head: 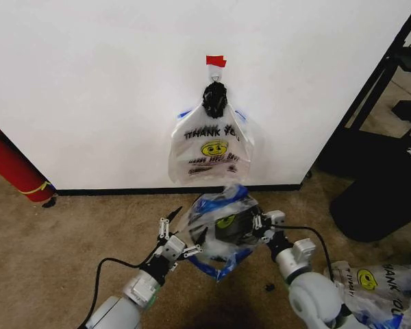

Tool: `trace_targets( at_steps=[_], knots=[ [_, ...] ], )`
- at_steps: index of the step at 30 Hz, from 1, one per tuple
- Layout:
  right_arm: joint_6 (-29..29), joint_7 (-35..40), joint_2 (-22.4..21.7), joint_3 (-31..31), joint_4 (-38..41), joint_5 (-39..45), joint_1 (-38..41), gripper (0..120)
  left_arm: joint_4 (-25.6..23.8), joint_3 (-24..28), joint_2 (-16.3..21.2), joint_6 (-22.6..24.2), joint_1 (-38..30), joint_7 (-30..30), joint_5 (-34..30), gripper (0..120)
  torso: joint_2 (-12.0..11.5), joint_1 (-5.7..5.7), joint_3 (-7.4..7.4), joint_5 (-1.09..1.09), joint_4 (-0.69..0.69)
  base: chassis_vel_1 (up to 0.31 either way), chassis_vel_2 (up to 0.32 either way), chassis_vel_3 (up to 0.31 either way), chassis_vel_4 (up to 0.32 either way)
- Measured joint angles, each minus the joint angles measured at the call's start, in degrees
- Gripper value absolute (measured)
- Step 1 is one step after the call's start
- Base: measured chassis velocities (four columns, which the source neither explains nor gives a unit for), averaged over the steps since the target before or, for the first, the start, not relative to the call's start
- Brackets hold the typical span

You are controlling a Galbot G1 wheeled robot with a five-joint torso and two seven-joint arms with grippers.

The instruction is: Pick up the garbage bag from the wall and place it over the trash bin.

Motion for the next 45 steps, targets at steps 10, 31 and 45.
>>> trace_targets(
  at_steps=[10, 31, 45],
  knots=[
    [2.3, -0.9, 0.2, -0.9, 0.0, -4.2, -0.5, 0, 2.1, 0.6, -0.6, 0.8, -2.1, -3.6, 3.3, 79, 0.0, 0.00, 0.00, 0.00, 0.00, 0.000, 0.000, 0.000, 0.000],
    [1.7, -2.0, -0.3, -0.5, 0.1, -5.0, -1.3, 0, 0.0, 0.6, 0.7, -4.5, -3.0, 1.9, -9.3, 3, 0.0, 0.00, 0.00, 0.00, 0.01, 0.000, 0.000, 0.000, 0.000],
    [13.1, -23.0, -1.7, 7.5, -3.7, -0.6, -0.8, 0, 2.3, -1.2, 3.3, 4.4, -9.5, 2.4, -29.9, 0, 0.0, 0.00, 0.00, 0.00, 0.01, 0.000, 0.000, 0.000, 0.000]
  ],
)
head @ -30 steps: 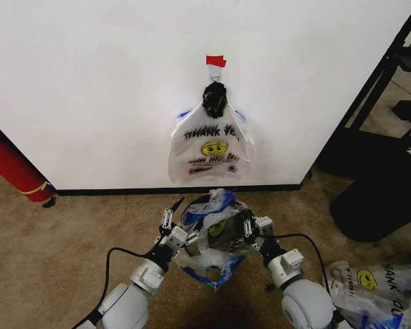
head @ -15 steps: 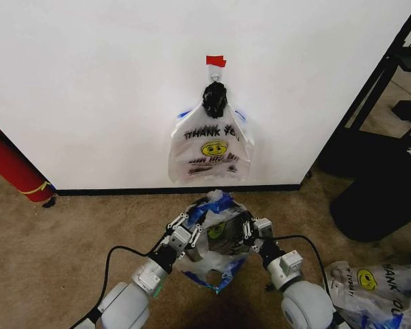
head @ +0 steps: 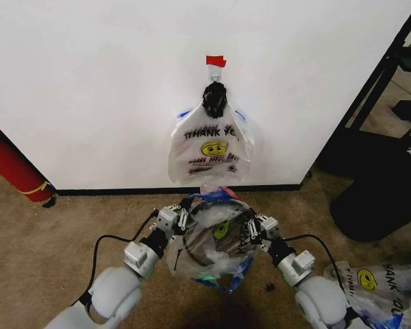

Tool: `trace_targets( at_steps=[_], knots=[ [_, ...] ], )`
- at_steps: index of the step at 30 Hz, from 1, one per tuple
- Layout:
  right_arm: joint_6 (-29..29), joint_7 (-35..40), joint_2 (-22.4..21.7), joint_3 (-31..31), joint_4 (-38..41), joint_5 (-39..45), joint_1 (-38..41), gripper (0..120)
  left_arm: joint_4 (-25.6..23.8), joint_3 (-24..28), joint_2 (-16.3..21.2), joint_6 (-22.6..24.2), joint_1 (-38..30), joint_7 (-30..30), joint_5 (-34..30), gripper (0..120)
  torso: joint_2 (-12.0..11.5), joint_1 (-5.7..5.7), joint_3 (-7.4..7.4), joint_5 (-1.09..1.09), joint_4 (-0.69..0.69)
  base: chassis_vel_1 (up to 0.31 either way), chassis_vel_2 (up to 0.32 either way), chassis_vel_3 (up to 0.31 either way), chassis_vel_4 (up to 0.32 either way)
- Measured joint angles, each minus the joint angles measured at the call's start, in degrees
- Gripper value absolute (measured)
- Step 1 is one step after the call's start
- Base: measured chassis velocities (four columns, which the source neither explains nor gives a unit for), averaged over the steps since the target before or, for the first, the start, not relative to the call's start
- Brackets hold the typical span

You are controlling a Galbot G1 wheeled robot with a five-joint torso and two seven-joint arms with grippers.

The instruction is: Pick up the garbage bag from the wall and place it over the trash bin.

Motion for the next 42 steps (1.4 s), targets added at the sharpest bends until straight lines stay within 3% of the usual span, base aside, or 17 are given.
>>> trace_targets(
  at_steps=[5, 12, 17, 24, 29, 30, 31, 32, 35, 38, 42],
  knots=[
    [2.3, -6.1, -0.3, 1.0, -1.8, 6.3, 0.5, 0, 3.1, -0.1, -0.4, 0.6, -2.8, 0.3, -1.1, 0, 0.0, 0.00, 0.00, 0.00, 0.00, 0.000, 0.000, 0.000, 0.000],
    [1.8, -3.1, 0.5, -1.3, -2.0, 15.0, 0.7, 0, 5.3, -0.6, -0.4, -0.6, -3.4, 2.3, -2.3, 0, 0.0, 0.00, 0.00, 0.00, -0.01, 0.000, 0.000, 0.000, 0.000],
    [0.0, 7.5, 2.3, -4.7, -2.7, 21.3, 0.6, 0, 4.8, -1.5, -0.6, -2.9, -1.5, 2.6, -6.2, 21, 0.0, 0.00, 0.00, 0.00, 0.00, 0.000, 0.000, 0.000, 0.000],
    [-1.8, 20.4, 4.2, -7.6, -3.4, 26.2, 0.5, 0, 4.5, -3.5, -1.7, -2.4, -1.0, -0.3, -11.3, 44, 0.0, 0.00, 0.00, -0.01, -0.01, 0.000, 0.000, 0.000, 0.000],
    [-2.0, 23.1, 4.7, -8.1, -3.5, 27.1, 0.6, 0, 4.4, -4.5, -1.7, -1.5, -0.8, -1.2, -11.7, 53, 0.0, 0.00, 0.00, 0.00, -0.01, 0.000, 0.000, 0.000, 0.000],
    [-2.1, 29.9, 6.0, -8.8, -3.5, 30.0, 0.9, 0, 2.1, -5.7, -1.3, 2.9, 1.7, -6.5, -11.9, 67, 0.0, 0.00, 0.00, 0.00, -0.02, 0.000, 0.000, 0.000, 0.000],
    [-2.0, 31.8, 6.4, -8.9, -3.4, 31.0, 1.1, 0, 0.6, -5.7, -1.0, 5.1, 3.3, -8.1, -12.2, 71, 0.0, 0.00, 0.00, 0.00, -0.01, 0.000, 0.000, 0.000, 0.000],
    [-2.0, 31.8, 6.4, -8.9, -3.4, 31.0, 1.1, 0, 0.6, -5.7, -1.0, 5.1, 3.3, -8.1, -12.2, 71, 0.0, 0.00, 0.00, 0.00, -0.01, 0.000, 0.000, 0.000, 0.000],
    [-1.2, 35.4, 7.1, -9.1, -3.3, 32.5, 1.4, 0, -4.5, -5.1, -0.3, 11.0, 8.3, -11.0, -13.1, 83, 0.0, 0.00, 0.00, 0.00, 0.01, 0.000, 0.000, 0.000, 0.000],
    [0.0, 37.2, 7.4, -9.0, -3.1, 33.2, 1.4, 0, -11.9, -5.2, 0.6, 18.0, 13.4, -10.6, -19.2, 95, 0.0, 0.00, -0.01, 0.01, 0.01, 0.000, 0.000, 0.000, 0.000],
    [0.6, 37.8, 7.2, -8.7, -2.2, 34.5, 1.2, 0, -16.8, -4.4, 0.8, 22.0, 15.0, -10.4, -23.8, 100, 0.0, -0.01, -0.01, 0.02, 0.00, 0.000, 0.000, 0.000, 0.000]
  ],
)
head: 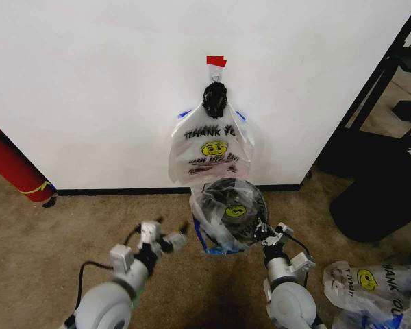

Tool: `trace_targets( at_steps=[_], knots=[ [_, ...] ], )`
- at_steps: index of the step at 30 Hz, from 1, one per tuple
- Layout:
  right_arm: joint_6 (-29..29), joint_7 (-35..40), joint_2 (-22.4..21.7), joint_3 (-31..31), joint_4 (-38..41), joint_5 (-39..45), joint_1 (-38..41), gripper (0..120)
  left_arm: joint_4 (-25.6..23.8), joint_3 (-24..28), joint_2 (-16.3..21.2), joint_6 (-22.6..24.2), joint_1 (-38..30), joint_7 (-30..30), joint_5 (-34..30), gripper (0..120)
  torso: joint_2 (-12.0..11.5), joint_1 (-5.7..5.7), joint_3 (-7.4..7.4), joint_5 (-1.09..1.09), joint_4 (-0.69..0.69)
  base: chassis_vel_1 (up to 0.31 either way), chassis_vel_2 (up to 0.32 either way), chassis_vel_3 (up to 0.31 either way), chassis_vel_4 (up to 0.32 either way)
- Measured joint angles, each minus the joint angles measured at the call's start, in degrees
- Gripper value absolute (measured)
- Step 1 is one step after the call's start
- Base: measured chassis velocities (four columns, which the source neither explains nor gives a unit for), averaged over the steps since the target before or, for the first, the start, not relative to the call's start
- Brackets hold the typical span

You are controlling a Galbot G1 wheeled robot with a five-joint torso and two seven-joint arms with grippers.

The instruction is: Pick up the garbage bag from the wall and place it over the trash bin.

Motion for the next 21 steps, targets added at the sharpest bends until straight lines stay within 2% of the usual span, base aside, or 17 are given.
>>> trace_targets(
  at_steps=[7, 12, 18, 19, 21],
  knots=[
    [0.4, 0.1, -0.6, 0.3, 1.5, 0.6, -0.9, 0, -1.1, 3.2, -1.8, 1.8, -1.1, -2.0, -4.0, 100, 0.0, 0.00, 0.00, -0.02, -0.01, 0.000, 0.000, 0.000, 0.000],
    [0.5, -0.4, -0.7, 0.2, 1.8, 0.5, -1.3, 0, -0.3, 3.6, -2.9, 1.8, -1.9, -2.2, -4.4, 100, 0.0, 0.00, 0.01, -0.01, -0.01, 0.000, 0.000, 0.000, 0.000],
    [0.3, -0.6, -0.4, -0.5, 2.8, 0.3, -1.4, 0, 2.4, 3.7, -2.8, 1.8, -3.1, -2.2, -3.0, 81, 0.0, 0.00, 0.01, -0.02, -0.01, 0.000, 0.000, 0.000, 0.000],
    [0.3, -0.6, -0.4, -0.5, 2.8, 0.3, -1.4, 0, 2.4, 3.7, -2.8, 1.8, -3.1, -2.2, -3.0, 81, 0.0, 0.00, 0.01, -0.02, -0.01, 0.000, 0.000, 0.000, 0.000],
    [0.2, -0.6, -0.4, -0.7, 2.9, 0.1, -1.3, 0, 2.7, 3.6, -2.6, 1.9, -3.1, -2.2, -2.8, 70, 0.0, 0.00, 0.01, -0.02, 0.00, 0.000, 0.000, 0.000, 0.000]
  ],
)
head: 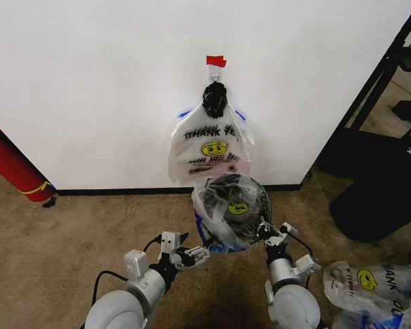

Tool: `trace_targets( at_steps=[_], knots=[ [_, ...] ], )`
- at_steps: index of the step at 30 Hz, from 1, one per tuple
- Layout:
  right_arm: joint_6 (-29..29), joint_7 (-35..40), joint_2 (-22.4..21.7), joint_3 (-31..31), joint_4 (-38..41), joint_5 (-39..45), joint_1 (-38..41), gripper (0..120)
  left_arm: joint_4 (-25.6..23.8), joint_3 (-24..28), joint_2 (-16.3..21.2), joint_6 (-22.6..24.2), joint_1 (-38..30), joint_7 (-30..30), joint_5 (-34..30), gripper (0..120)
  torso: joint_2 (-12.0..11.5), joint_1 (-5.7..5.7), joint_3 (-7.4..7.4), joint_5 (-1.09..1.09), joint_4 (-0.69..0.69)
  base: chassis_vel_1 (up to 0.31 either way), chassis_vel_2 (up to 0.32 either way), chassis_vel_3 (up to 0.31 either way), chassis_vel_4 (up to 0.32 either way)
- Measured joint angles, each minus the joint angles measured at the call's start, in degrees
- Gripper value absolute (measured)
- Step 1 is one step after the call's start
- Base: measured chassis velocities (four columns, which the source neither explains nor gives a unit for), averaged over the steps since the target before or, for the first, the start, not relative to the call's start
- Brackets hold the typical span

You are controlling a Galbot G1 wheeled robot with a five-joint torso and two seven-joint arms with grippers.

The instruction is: Pick up the garbage bag from the wall and place it over the trash bin.

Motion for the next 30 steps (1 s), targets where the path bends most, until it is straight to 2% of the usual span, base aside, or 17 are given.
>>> trace_targets(
  at_steps=[4, 5, 10, 12, 16, 17, 20, 24, 30],
  knots=[
    [-0.2, -0.1, 0.2, -0.2, 0.1, -0.4, 0.1, 0, 0.8, 0.0, 0.2, -0.4, -0.5, 0.2, 0.5, 54, 0.0, 0.00, 0.00, 0.00, 0.00, 0.000, 0.000, 0.000, 0.000],
    [-0.2, -0.1, 0.2, -0.2, 0.1, -0.4, 0.1, 0, 0.8, 0.0, 0.2, -0.4, -0.5, 0.2, 0.5, 54, 0.0, 0.00, 0.00, 0.00, 0.00, 0.000, 0.000, 0.000, 0.000],
    [-0.2, -0.1, 0.7, -0.2, 0.1, -0.9, 0.1, 0, 1.6, 0.0, 0.7, -1.1, -1.1, 0.5, 0.9, 32, 0.0, 0.00, 0.00, 0.00, -0.01, 0.000, 0.000, 0.000, 0.000],
    [-0.2, -0.1, 0.8, -0.2, 0.2, -0.9, 0.1, 0, 1.9, 0.0, 0.8, -1.1, -1.3, 0.5, 1.2, 28, 0.0, 0.00, 0.00, 0.00, -0.01, 0.000, 0.000, 0.000, 0.000],
    [-0.3, 0.0, 1.2, -0.1, 1.1, -0.6, 0.1, 0, 4.0, 0.5, 0.7, -1.3, -1.8, -0.3, 2.8, 11, 0.0, 0.00, 0.00, 0.00, 0.00, 0.000, 0.000, 0.000, 0.000],
    [-0.3, 0.0, 1.2, -0.1, 1.1, -0.6, 0.1, 0, 4.0, 0.5, 0.7, -1.3, -1.8, -0.3, 2.8, 11, 0.0, 0.00, 0.00, 0.00, 0.00, 0.000, 0.000, 0.000, 0.000],
    [-0.9, 0.4, 1.5, 0.0, 2.5, 0.7, -0.1, 0, 7.4, 1.4, 0.5, -2.1, -2.4, -1.0, 6.3, 0, 0.0, 0.00, 0.00, 0.00, 0.00, 0.000, 0.000, 0.000, 0.000],
    [-3.0, 1.2, 1.4, -0.1, 5.0, 3.5, -1.2, 0, 12.1, 2.0, -0.2, -3.6, -3.8, -1.8, 9.8, 0, 0.0, 0.00, 0.00, -0.01, 0.00, 0.000, 0.000, 0.000, 0.000],
    [-5.0, 2.1, 0.6, -0.4, 7.2, 5.3, -2.5, 0, 15.9, 2.1, -0.9, -5.1, -5.7, -2.9, 12.9, 0, 0.0, 0.00, 0.00, -0.01, -0.01, 0.000, 0.000, 0.000, 0.000]
  ],
)
